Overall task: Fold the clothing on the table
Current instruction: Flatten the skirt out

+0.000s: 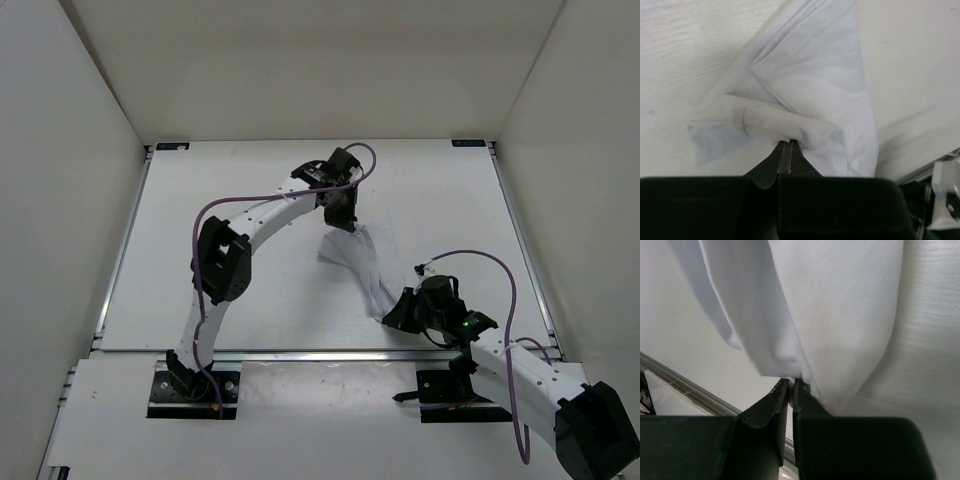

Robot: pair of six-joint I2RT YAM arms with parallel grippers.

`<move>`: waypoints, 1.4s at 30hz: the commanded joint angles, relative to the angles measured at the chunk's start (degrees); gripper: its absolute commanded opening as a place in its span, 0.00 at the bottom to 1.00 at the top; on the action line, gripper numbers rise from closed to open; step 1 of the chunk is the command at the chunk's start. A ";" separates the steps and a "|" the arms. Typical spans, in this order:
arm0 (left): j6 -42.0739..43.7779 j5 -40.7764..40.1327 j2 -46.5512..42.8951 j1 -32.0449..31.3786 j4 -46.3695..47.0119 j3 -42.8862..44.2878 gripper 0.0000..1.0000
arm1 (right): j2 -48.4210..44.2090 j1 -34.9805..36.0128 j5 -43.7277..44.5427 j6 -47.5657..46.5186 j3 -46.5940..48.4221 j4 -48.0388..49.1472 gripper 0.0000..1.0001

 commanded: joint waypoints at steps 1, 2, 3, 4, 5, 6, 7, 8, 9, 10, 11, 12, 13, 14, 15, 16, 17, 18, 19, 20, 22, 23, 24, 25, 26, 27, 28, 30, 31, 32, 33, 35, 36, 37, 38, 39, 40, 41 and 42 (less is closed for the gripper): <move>2.89 -1.44 -8.15 0.25 3.26 -3.80 0.00 | 0.90 -0.12 1.85 -1.66 -0.95 -3.87 0.00; 3.85 -1.27 -8.69 0.08 3.26 -3.90 0.00 | 1.17 -0.12 1.77 -1.58 -0.94 -3.70 0.00; 4.56 -1.18 -9.91 -0.18 3.60 -4.69 0.00 | 1.43 -0.21 1.68 -1.67 -0.68 -3.61 0.00; 5.00 -0.49 -11.49 -0.36 3.96 -5.39 0.00 | 1.70 -0.04 1.59 -2.19 -0.33 -3.52 0.00; 4.74 0.74 -12.38 -0.27 4.74 -5.57 0.00 | 1.79 -0.21 1.85 -2.89 -0.33 -3.87 0.00; 4.74 1.62 -14.13 0.42 5.27 -6.01 0.00 | 2.13 -1.25 1.42 -4.03 1.06 -4.05 0.00; 4.48 2.15 -15.27 1.39 6.15 -5.75 0.00 | 2.40 -2.22 1.07 -5.87 2.99 -5.01 0.01; 4.30 3.29 -15.90 1.92 6.68 -5.49 0.00 | 2.84 -4.49 0.19 -6.93 6.06 -5.71 0.00; 4.04 3.99 -16.60 3.40 6.42 -3.57 0.00 | 4.06 -7.13 -0.51 -9.29 8.18 -6.15 0.00; 4.30 4.52 -16.95 4.72 6.07 -1.20 0.00 | 4.59 -10.11 -1.48 -11.31 12.02 -6.25 0.00; 4.56 4.36 -16.43 5.78 5.72 0.21 0.00 | 6.95 -11.62 -1.40 -13.68 16.50 -5.99 0.00; 5.00 4.70 -15.73 7.97 5.19 3.71 0.00 | 9.58 -14.07 -2.09 -14.84 18.90 -5.29 0.00; 5.27 6.27 -14.33 10.25 5.02 7.83 0.00 | 14.13 -16.36 -2.88 -16.59 25.18 -5.45 0.00; 5.36 7.77 -12.49 12.71 3.71 10.22 0.00 | 16.53 -16.99 -3.76 -18.78 32.64 -5.63 0.00; 5.10 9.26 -11.69 14.04 2.48 15.73 0.00 | 21.51 -17.52 -4.12 -19.94 36.81 -6.76 0.00; 5.18 10.84 -10.12 16.31 1.51 20.83 0.00 | 25.91 -16.13 -2.03 -21.77 45.46 -7.64 0.00; 5.18 11.64 -9.49 18.43 -0.24 24.54 0.00 | 27.52 -15.34 -1.14 -24.23 53.73 -9.92 0.00; 5.53 12.26 -9.92 19.58 -0.96 25.44 0.00 | 30.41 -14.54 -0.09 -24.78 59.90 -11.07 0.00; 6.14 12.96 -11.84 20.81 -0.88 24.06 0.00 | 31.66 -13.93 -0.17 -25.13 61.96 -11.17 0.00; 6.50 13.49 -15.34 21.78 -0.09 19.70 0.00 | 31.84 -13.92 -0.43 -24.70 63.99 -10.47 0.01; 8.42 13.67 -21.13 22.58 3.85 9.35 0.00 | 30.27 -13.40 -0.43 -23.29 62.35 -8.19 0.00; 9.56 13.32 -25.87 22.75 5.18 0.41 0.00 | 29.05 -13.39 -0.87 -22.07 58.33 -6.18 0.00; 9.40 13.41 -30.97 22.75 8.50 -4.56 0.00 | 27.47 -13.13 -1.31 -21.36 53.68 -2.94 0.00; 9.49 13.75 -33.37 22.84 12.36 -15.05 0.00 | 25.54 -13.04 -1.83 -20.92 51.20 -1.60 0.00; 9.40 13.50 -37.66 22.67 14.05 -24.98 0.00 | 24.82 -13.22 -3.32 -19.43 46.65 0.33 0.00; 9.14 13.67 -41.79 23.10 16.94 -30.22 0.00 | 23.51 -13.04 -3.77 -18.29 42.34 1.48 0.00; 8.53 14.28 -43.66 23.37 19.58 -39.58 0.00 | 21.67 -12.61 -4.47 -17.58 40.47 2.36 0.00; 7.47 15.25 -50.32 22.14 21.18 -55.33 0.00 | 19.29 -11.46 -5.00 -14.60 33.37 1.67 0.04; 6.86 15.95 -52.18 21.79 21.36 -58.62 0.03 | 17.19 -10.50 -6.13 -13.80 31.94 -0.60 0.09; 5.72 16.22 -55.94 21.09 21.45 -64.49 0.12 | 14.73 -8.84 -5.71 -12.05 29.49 -2.19 0.26; 5.19 17.18 -59.55 20.82 21.54 -69.77 0.33 | 12.88 -7.95 -4.92 -9.43 26.86 -5.77 0.35; 3.52 17.37 -65.46 20.47 21.19 -75.50 0.52 | 5.17 -6.02 -3.25 -6.16 22.28 -8.52 0.39; 2.99 17.27 -68.78 20.21 20.92 -78.40 0.55 | 3.30 -6.27 -3.50 -3.36 19.30 -8.62 0.40; 1.77 17.01 -69.94 19.94 21.27 -79.65 0.56 | -0.29 -6.88 -4.38 -1.16 16.75 -9.32 0.40; 0.97 17.36 -71.52 20.03 21.45 -81.32 0.54 | -2.58 -8.28 -4.91 -0.27 15.94 -9.50 0.42; 0.27 17.54 -73.02 19.85 21.71 -83.42 0.54 | -2.87 -9.08 -4.48 1.31 14.71 -11.33 0.43; -0.44 17.10 -73.03 18.98 22.67 -85.01 0.53 | -3.92 -9.70 -4.56 2.63 13.13 -12.91 0.44; -1.31 16.23 -73.20 18.10 23.11 -85.63 0.57 | -4.27 -10.83 -5.26 3.16 12.16 -12.84 0.44; -2.54 14.57 -73.21 16.88 24.08 -86.60 0.59 | -4.28 -10.93 -5.87 4.39 10.50 -12.23 0.45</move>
